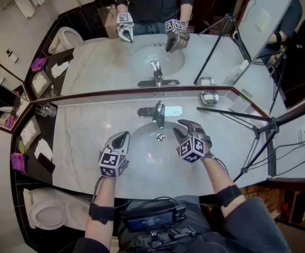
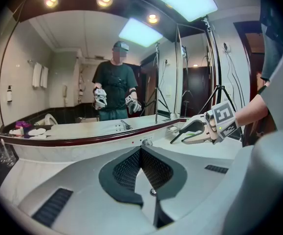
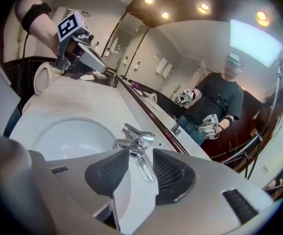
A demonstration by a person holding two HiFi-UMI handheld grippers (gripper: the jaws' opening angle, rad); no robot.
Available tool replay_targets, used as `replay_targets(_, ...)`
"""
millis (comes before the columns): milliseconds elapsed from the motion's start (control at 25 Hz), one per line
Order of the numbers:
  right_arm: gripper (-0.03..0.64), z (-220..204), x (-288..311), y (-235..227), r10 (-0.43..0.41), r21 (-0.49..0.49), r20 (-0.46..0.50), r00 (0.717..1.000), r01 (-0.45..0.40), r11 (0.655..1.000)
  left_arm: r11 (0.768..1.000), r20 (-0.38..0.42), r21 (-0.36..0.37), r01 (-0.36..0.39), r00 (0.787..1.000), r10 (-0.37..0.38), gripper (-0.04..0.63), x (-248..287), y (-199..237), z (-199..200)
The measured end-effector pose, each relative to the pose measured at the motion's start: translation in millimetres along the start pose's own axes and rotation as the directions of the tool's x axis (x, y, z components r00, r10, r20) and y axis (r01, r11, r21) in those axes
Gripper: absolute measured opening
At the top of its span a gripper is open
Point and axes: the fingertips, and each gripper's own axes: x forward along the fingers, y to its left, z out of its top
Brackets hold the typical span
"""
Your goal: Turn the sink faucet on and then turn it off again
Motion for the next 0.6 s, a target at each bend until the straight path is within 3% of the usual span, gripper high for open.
replay_targets(240,0.219,12.2,37.4,1.8,0.001,-0.22,-0.011,1.0,-0.004,0.976,1.0,-0.007,0.012,-0.018,1.0,0.018,0.0,8.5,7.6,4.2)
replay_targets(480,0.285,19.6,73.8,8.4,0.013,-0.364,-0.021,1.0,-0.02,0.931,0.999,-0.016,0.014,-0.031,0.999,0.032,0.0,16.1,16.7,3.0)
replay_targets(600,0.287,24.1,89.6,13.2,0.029,-0.404,-0.023,0.999,-0.036,0.914,0.999,-0.024,0.011,-0.03,0.999,0.03,0.0,20.7,18.1,1.8)
